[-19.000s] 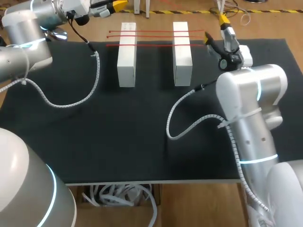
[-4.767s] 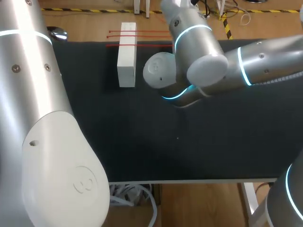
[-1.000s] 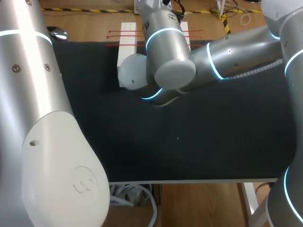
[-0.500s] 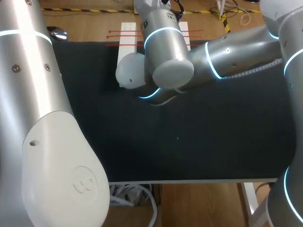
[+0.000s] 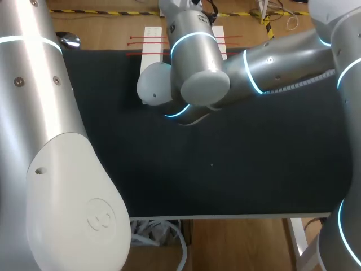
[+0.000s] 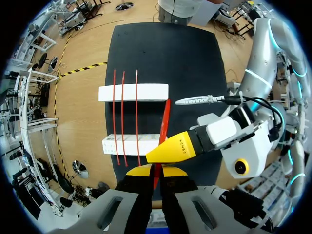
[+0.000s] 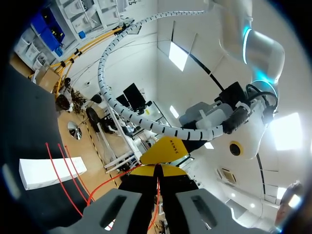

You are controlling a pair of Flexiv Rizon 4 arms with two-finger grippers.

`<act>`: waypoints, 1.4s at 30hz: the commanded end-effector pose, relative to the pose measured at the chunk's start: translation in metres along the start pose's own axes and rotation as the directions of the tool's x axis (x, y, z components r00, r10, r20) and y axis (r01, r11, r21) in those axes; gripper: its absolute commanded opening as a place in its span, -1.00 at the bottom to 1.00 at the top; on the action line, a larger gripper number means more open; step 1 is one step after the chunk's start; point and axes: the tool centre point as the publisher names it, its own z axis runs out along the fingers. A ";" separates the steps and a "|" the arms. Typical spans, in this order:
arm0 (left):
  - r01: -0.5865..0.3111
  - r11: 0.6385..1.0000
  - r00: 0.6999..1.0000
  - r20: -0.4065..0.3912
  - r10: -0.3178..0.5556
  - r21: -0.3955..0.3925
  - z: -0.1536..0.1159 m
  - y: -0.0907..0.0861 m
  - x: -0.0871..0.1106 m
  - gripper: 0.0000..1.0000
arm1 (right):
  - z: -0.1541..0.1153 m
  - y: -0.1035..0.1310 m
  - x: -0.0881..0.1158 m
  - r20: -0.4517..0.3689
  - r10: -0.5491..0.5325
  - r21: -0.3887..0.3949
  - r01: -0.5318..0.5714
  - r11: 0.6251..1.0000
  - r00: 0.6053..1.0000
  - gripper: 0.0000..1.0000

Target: Grab the tape and strap the tape.

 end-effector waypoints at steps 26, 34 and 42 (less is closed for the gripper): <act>-0.001 1.000 1.000 -0.007 0.001 -0.005 -0.002 -0.002 -0.002 -1.00 | 0.004 -0.001 0.000 -0.023 0.016 -0.002 -0.016 1.000 1.000 -0.12; -0.001 1.000 1.000 -0.007 0.001 -0.005 -0.002 -0.002 -0.002 -1.00 | -0.005 -0.004 -0.007 -0.039 0.031 -0.021 -0.032 0.999 0.999 -0.12; -0.001 1.000 1.000 -0.007 0.001 -0.005 -0.002 -0.002 -0.002 -1.00 | -0.023 -0.002 -0.017 -0.089 0.101 -0.050 -0.106 0.993 0.991 -0.05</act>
